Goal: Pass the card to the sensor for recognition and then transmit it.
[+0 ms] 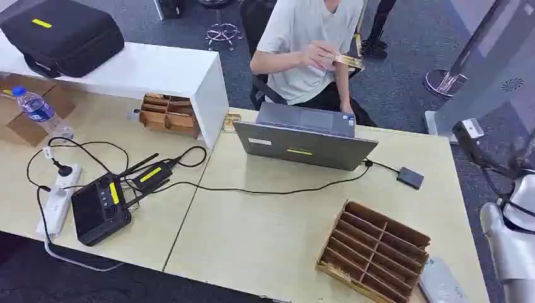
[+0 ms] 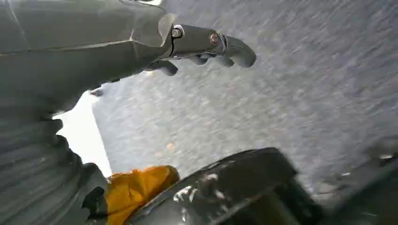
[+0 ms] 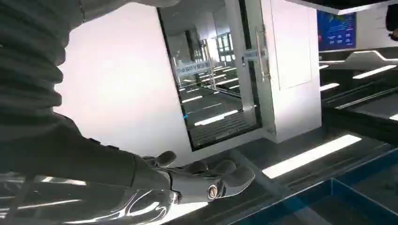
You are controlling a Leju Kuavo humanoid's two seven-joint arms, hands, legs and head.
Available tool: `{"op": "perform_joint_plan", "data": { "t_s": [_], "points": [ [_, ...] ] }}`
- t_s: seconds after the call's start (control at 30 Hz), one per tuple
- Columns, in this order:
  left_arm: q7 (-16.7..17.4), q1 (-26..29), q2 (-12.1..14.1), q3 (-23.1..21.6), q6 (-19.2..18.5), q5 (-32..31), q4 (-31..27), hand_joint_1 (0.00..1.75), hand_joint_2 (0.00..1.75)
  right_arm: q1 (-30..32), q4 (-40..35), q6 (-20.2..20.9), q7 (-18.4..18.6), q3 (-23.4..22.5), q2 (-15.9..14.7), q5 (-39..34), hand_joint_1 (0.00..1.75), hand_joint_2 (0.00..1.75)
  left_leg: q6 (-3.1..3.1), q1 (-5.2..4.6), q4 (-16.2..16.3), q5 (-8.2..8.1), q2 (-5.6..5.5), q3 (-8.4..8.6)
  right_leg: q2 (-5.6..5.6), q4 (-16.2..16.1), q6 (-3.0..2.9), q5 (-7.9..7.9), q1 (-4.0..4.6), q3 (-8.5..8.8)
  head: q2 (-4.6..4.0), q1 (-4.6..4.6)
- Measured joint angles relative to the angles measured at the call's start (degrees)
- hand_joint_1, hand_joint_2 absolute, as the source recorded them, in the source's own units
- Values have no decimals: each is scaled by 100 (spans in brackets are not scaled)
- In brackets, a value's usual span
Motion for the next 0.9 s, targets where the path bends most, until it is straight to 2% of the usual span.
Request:
{"op": "perform_joint_plan", "data": {
  "t_s": [0.1,0.2,0.23,0.27,0.3,0.4,0.63,0.9],
  "points": [
    [-571,-11,-2,-7,-56,70,0,0,175,-56,92,-28,-81,39,44,0,0,175,0,-1,0,0,-2,0,-1,0,0,0,-2,0,0,0],
    [-924,-26,-61,-31,-74,118,0,0,175,-65,129,-39,-157,57,99,-11,0,175,0,-2,0,0,-5,0,-1,0,0,0,-3,0,0,0],
    [-926,-30,-100,-35,-100,166,0,0,0,-64,131,-39,-186,61,122,-20,0,175,0,-2,0,0,-5,0,-1,1,0,0,-3,0,0,2],
    [-924,-40,-129,-35,-144,210,0,0,0,-64,131,-39,-232,72,153,-50,0,175,0,-2,0,0,-4,1,0,1,0,0,-3,0,0,-4],
    [-926,-56,-142,-35,-230,267,0,0,175,-62,131,-42,-302,88,190,-114,0,175,0,-2,0,0,-4,1,1,1,0,0,-3,0,0,0],
    [-955,-67,-192,-33,-470,339,0,0,175,-58,129,-42,-433,133,315,-188,0,175,0,-2,0,0,-3,2,1,1,0,0,-4,0,0,-2],
    [-939,-68,-229,-33,-651,350,0,0,175,-49,-20,2,-573,300,536,-315,0,175,0,-2,-1,0,-6,1,0,2,0,-1,-4,0,0,-2],
    [-856,-68,-245,-33,-537,372,0,0,175,121,-391,131,-597,453,660,-374,0,175,0,-3,0,0,-9,2,-4,1,1,-1,-5,0,0,0]
  ]
}}
